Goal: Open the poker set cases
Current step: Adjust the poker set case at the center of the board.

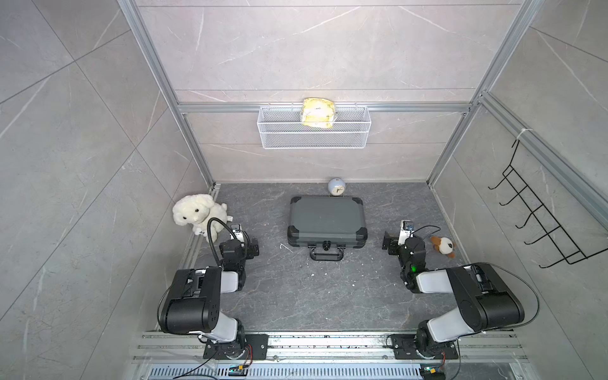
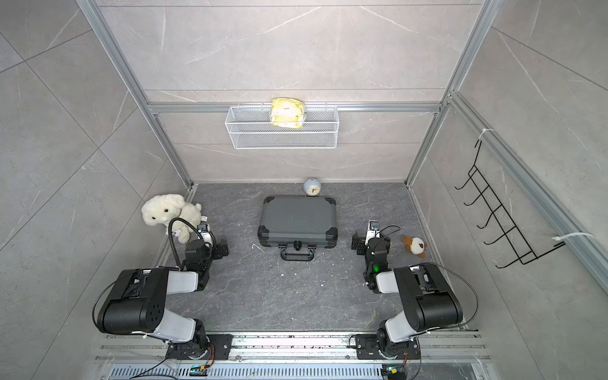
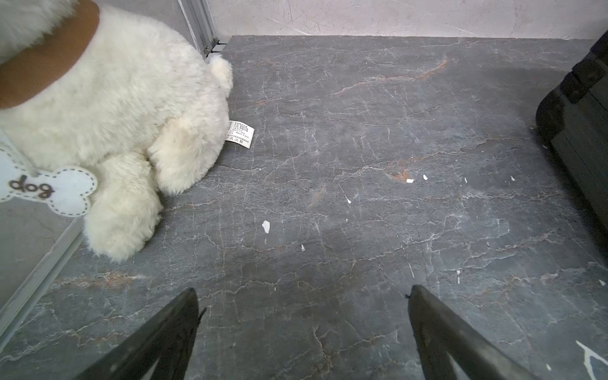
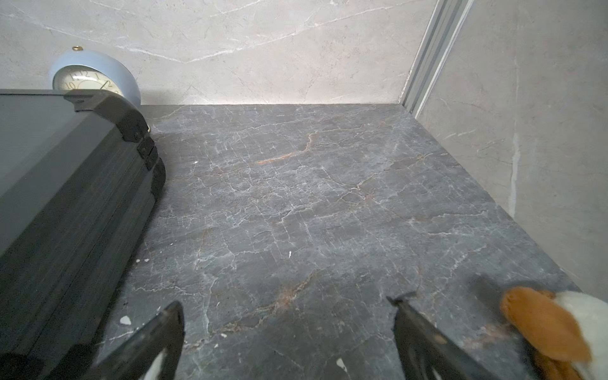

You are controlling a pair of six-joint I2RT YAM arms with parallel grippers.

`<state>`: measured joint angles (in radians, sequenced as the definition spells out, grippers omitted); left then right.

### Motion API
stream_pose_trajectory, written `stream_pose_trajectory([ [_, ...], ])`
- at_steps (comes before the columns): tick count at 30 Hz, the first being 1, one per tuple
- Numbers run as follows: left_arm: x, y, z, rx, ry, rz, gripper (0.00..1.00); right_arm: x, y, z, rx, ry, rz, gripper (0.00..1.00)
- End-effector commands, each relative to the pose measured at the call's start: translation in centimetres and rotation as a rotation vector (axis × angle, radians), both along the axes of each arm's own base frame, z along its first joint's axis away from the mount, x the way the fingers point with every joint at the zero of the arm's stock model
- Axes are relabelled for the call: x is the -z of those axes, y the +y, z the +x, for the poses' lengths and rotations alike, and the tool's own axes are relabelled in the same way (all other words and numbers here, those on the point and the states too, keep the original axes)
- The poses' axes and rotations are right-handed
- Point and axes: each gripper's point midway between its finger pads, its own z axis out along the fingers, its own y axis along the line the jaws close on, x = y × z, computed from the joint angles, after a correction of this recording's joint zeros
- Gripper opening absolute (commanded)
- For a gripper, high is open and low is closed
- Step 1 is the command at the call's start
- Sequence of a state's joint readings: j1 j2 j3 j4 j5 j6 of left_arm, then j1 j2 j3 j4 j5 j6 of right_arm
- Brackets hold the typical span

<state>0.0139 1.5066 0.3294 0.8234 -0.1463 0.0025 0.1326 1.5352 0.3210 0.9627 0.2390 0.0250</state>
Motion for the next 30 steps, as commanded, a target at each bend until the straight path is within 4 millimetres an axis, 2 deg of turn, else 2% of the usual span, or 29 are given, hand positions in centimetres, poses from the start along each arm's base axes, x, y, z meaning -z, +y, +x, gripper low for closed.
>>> stream_pose_trajectory([
  [1, -1.9, 0.1, 1.1, -0.004, -0.068, -0.009, 1.00, -0.7, 0.0, 0.4, 0.001, -0.023, -0.013, 1.00],
  [20, -2.0, 0.1, 1.0, 0.003, -0.075, -0.006, 1.00, -0.8, -0.1, 0.3, 0.011, -0.030, -0.014, 1.00],
  [23, -3.5, -0.8, 0.7, 0.046, -0.095, 0.009, 1.00, -1.6, -0.1, -0.6, 0.016, -0.054, -0.024, 1.00],
  [27, -8.0, -3.1, -0.3, 0.087, -0.122, 0.074, 1.00, -4.9, 0.0, -2.7, 0.079, -0.172, -0.082, 1.00],
  [30, -10.6, -4.5, -0.9, 0.107, -0.149, 0.006, 1.00, -6.6, 0.2, -2.8, 0.073, -0.123, -0.086, 1.00],
])
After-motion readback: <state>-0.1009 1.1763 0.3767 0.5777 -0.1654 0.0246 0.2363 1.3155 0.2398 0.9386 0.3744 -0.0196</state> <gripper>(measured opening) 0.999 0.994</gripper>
